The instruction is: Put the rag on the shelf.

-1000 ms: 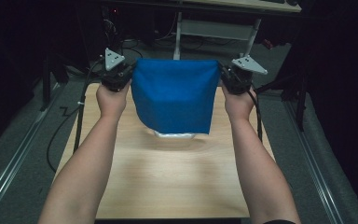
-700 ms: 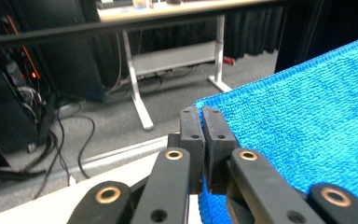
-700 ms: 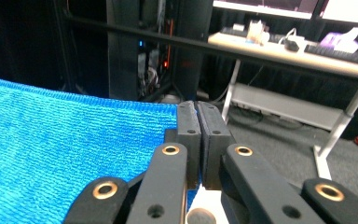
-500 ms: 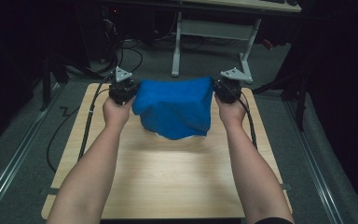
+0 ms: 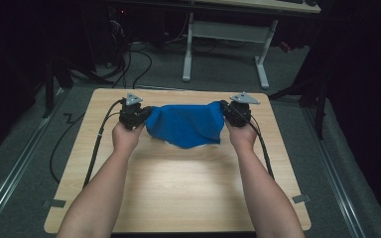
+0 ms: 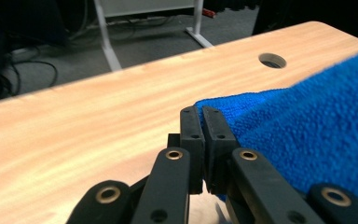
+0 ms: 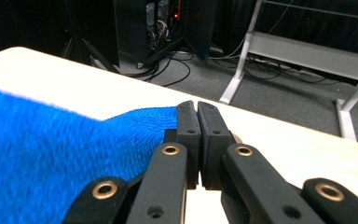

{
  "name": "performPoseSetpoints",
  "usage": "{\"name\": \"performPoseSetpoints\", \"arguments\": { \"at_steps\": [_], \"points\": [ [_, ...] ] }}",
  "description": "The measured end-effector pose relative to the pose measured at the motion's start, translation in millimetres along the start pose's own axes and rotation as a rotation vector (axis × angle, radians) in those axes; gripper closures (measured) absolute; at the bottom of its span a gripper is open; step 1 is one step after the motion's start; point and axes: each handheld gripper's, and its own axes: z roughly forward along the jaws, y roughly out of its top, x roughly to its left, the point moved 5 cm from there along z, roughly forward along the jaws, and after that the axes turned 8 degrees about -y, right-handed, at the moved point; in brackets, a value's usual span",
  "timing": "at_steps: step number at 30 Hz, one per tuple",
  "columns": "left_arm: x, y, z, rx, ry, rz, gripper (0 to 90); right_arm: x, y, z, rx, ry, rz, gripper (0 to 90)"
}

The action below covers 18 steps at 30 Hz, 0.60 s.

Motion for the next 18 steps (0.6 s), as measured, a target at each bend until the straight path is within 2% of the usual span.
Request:
{"name": "performPoseSetpoints", "arguments": {
  "at_steps": [4,6,12,15,16,18],
  "points": [
    [-4.0,-8.4,4.2,0.012,-0.020,-0.005,88.3,1.5,-8.1,-0.5,0.009,0.002,-0.004,89.2],
    [-8.1,-13.4,8.9,0.032,-0.033,0.002,88.3,3.0,-18.1,0.2,0.036,0.007,0.001,89.2],
    [-14.4,-18.9,15.2,0.051,-0.053,0.004,88.3,8.2,-31.5,4.3,0.059,0.018,-0.015,89.2],
    [-14.6,-22.2,16.0,0.044,-0.056,-0.005,88.2,9.4,-37.2,6.4,0.073,0.023,-0.004,89.2],
    [-12.9,-26.9,17.0,0.048,-0.062,-0.026,88.2,9.5,-39.7,7.4,0.082,0.024,-0.007,89.2],
    [-11.3,-31.6,17.9,0.054,-0.060,-0.036,88.2,9.7,-43.3,9.0,0.095,0.021,-0.012,89.2]
  ]
}}
